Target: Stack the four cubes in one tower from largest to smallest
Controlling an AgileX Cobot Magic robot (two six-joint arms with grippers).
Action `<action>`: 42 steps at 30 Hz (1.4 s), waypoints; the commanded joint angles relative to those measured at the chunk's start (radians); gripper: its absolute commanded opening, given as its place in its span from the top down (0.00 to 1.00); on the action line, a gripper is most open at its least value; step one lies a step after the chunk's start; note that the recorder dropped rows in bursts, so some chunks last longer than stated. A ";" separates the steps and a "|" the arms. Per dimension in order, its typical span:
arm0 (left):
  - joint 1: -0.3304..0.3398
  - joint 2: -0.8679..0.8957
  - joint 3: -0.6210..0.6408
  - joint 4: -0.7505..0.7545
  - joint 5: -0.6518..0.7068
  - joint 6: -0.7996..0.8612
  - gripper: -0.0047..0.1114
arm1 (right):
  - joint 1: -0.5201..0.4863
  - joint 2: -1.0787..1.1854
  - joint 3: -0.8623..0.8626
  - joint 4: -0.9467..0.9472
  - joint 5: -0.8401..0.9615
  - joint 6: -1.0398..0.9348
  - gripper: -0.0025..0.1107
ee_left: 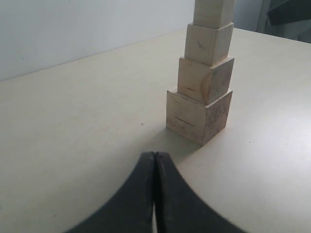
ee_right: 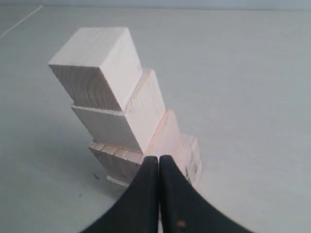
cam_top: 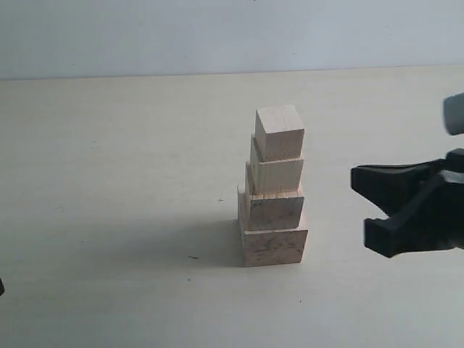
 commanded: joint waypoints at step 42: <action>0.001 -0.007 0.003 0.001 -0.001 0.000 0.96 | -0.141 -0.740 0.299 0.052 0.133 -0.084 0.98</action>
